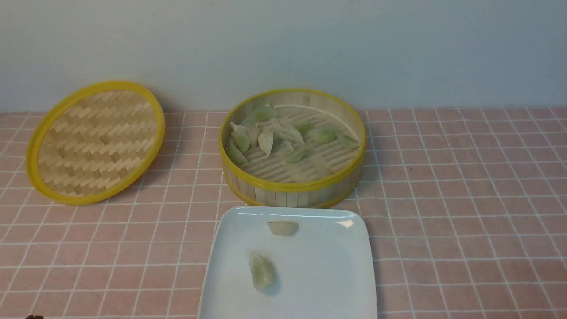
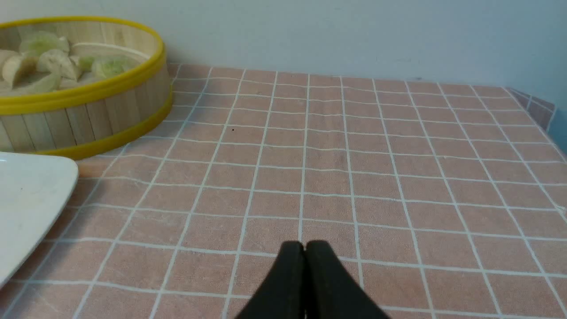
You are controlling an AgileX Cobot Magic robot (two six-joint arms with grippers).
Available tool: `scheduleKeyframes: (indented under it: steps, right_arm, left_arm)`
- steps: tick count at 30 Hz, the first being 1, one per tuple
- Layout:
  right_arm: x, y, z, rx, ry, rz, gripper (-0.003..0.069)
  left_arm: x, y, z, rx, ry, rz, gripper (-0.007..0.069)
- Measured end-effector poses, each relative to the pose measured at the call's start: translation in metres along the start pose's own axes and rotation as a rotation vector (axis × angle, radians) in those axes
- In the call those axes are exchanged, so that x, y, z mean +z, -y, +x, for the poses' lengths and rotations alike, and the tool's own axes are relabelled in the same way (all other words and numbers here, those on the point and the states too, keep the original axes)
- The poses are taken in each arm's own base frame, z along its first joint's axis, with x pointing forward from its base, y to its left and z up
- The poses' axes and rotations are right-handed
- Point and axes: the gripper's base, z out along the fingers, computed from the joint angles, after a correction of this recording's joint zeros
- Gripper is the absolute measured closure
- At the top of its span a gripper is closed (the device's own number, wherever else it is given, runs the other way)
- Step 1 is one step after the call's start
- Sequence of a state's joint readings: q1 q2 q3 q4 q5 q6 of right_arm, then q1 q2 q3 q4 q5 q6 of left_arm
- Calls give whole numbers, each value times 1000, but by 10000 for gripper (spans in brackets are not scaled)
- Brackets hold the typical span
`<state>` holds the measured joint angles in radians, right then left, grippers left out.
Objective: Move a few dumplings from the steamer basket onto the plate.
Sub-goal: Use the left arm to grab a dumpling from the steamer
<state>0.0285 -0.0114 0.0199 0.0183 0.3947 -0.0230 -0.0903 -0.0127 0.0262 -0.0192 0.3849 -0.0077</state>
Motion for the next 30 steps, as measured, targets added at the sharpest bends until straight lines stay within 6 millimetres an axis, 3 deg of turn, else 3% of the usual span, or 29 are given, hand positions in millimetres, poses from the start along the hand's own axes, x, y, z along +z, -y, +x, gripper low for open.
scheduleKeyframes:
  steps: [6,9,12,17,21,24,26,27,30]
  right_arm:
    - [0,0,0,0,0,0,673]
    - [0,0,0,0,0,0,673]
    - [0,0,0,0,0,0,673]
    - [0,0,0,0,0,0,673]
    - [0,0,0,0,0,0,673]
    - [0,0,0,-1,0,0,673]
    - [0,0,0,-3,0,0,673]
    - [0,0,0,-4,0,0,673]
    - [0,0,0,-4,0,0,673]
  left_arm:
    - [0,0,-1,-15,10,3,631]
    - [0,2,-5,-101,59,25,631]
    - [-2,4,-18,-319,203,75,631]
    - [-10,-3,-41,-518,477,90,631]
    - [-27,-7,-72,-565,665,104,631]
    - [-36,0,-114,-519,578,135,631]
    - [-26,8,-145,-487,354,144,631]
    - [-16,13,-160,-469,169,151,631]
    - [16,22,-197,-386,-173,158,631]
